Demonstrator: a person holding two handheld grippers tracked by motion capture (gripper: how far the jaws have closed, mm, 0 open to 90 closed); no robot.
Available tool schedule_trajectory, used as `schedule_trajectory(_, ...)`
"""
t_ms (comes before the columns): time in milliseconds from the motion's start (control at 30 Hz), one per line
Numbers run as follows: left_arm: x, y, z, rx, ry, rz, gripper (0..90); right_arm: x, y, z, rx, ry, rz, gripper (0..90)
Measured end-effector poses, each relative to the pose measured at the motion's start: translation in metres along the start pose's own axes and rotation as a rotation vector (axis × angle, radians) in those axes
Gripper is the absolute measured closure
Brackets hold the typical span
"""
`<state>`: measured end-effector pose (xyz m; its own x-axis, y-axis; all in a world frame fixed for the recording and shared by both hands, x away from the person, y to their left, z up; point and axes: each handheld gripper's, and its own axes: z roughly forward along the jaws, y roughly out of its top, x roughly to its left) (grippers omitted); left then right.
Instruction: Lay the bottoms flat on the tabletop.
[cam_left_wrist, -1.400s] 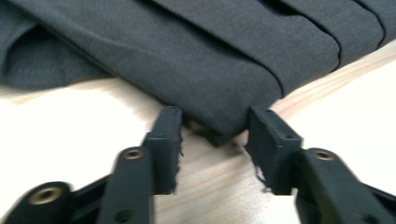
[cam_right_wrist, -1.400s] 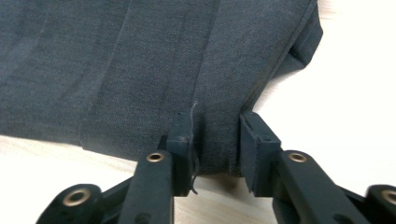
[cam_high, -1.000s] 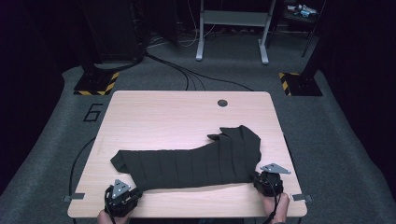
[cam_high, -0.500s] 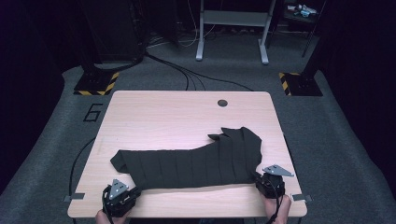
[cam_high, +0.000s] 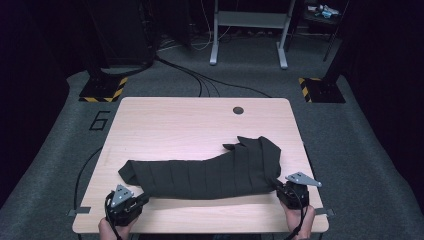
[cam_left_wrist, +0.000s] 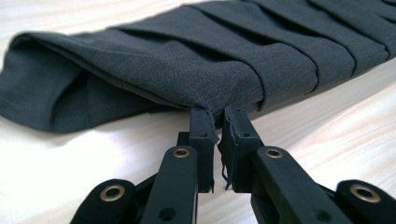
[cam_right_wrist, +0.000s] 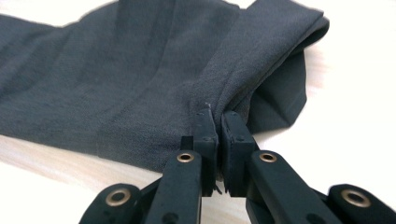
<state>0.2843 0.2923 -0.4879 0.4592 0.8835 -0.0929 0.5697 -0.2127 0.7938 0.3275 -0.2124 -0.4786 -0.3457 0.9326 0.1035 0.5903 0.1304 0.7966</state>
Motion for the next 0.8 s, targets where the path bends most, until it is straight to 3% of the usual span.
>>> schedule_trajectory(333, 0.015, 0.039, -0.004, -0.044, -0.026, 0.014, 83.8, -0.002, 0.038, -0.006, -0.049, 0.001, -0.004, 86.4)
schedule_trajectory(467, 0.024, 0.057, 0.0, -0.033, -0.029, 0.028, 83.9, -0.002, 0.06, -0.002, -0.048, 0.004, -0.013, 86.4)
schedule_trajectory(567, 0.034, 0.071, 0.004, -0.019, -0.042, 0.04, 83.9, -0.005, 0.077, 0.003, -0.031, 0.004, -0.023, 86.4)
schedule_trajectory(633, 0.039, 0.08, 0.008, -0.029, -0.045, 0.022, 84.0, -0.006, 0.089, 0.007, -0.018, 0.005, -0.025, 86.4)
schedule_trajectory(800, 0.061, 0.113, 0.026, 0.005, -0.073, 0.005, 84.0, -0.013, 0.133, 0.03, 0.04, -0.001, -0.039, 86.4)
